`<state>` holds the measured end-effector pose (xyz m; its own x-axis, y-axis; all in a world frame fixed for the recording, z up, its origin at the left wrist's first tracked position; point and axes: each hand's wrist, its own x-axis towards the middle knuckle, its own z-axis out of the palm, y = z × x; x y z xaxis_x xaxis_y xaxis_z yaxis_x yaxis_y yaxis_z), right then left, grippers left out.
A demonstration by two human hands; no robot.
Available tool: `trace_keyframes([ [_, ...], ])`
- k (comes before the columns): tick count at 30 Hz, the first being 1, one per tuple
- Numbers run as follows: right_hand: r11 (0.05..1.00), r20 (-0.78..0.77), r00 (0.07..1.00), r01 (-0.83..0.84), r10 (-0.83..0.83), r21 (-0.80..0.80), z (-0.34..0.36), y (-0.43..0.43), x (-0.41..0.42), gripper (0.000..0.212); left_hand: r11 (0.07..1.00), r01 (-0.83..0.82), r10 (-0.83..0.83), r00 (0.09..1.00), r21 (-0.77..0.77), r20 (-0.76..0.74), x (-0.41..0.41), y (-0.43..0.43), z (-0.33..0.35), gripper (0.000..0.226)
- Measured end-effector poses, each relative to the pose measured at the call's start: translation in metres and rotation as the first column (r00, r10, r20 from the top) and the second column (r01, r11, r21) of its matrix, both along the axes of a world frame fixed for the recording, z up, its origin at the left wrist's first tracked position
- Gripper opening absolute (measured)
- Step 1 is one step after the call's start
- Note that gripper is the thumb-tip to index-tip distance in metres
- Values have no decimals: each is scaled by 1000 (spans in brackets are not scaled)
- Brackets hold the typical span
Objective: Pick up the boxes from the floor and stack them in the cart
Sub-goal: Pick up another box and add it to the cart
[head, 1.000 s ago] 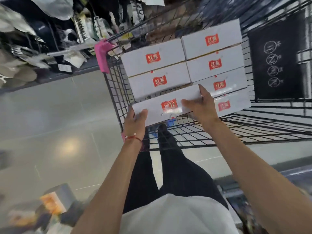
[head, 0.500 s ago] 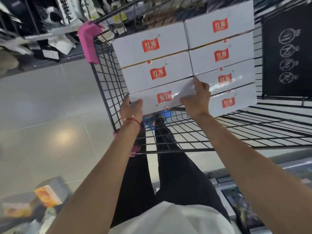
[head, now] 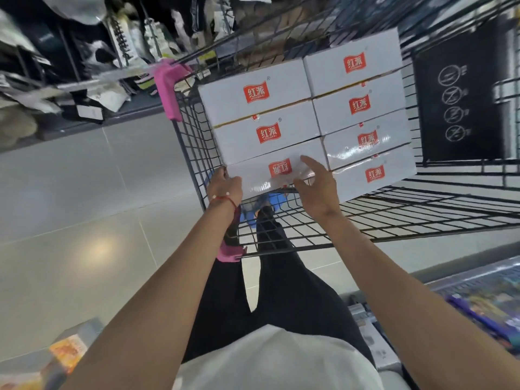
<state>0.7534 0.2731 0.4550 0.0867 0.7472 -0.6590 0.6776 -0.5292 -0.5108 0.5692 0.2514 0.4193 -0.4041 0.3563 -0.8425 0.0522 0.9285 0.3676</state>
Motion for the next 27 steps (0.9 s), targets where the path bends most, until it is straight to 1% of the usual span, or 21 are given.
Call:
trace_keyframes([
  [1,999,-40,998,45,-46,-24,6,-3,-4,49,1000,28,-28,999,2,17,-4,-3,-2,45],
  [3,992,-92,988,124,-126,-20,18,-10,-13,40,998,66,-66,996,8,57,-12,-8,-6,52],
  [6,971,-163,958,236,-237,-29,34,-22,-24,34,992,107,-115,984,67,134,-15,-5,33,54],
  [7,970,-172,955,241,-243,-30,39,-26,-27,34,989,120,-133,980,91,149,-15,-5,45,50],
  [9,980,-169,965,201,-199,-4,51,-32,-33,34,984,146,-161,976,106,150,-17,-6,66,22],
  [10,982,-181,966,188,-184,7,55,-34,-36,34,980,159,-176,974,123,143,-19,-8,75,18],
  [11,983,-202,964,182,-176,12,60,-35,-39,34,976,157,-177,976,148,129,-21,-12,79,21],
  [13,988,-231,963,151,-140,26,68,-36,-43,33,974,104,-133,981,200,141,-27,-21,91,18],
  [15,993,-243,964,116,-104,37,74,-40,-44,32,972,32,-68,986,231,152,-33,-32,103,25],
  [20,996,-336,942,42,-13,80,88,-50,-42,29,950,-144,112,985,278,130,-40,-67,131,28],
  [24,994,-401,912,-51,86,98,102,-61,-42,33,905,-273,242,961,327,134,-32,-106,157,24],
  [27,984,-441,879,-147,179,105,118,-75,-45,32,845,-404,362,914,351,181,-20,-139,179,20],
])
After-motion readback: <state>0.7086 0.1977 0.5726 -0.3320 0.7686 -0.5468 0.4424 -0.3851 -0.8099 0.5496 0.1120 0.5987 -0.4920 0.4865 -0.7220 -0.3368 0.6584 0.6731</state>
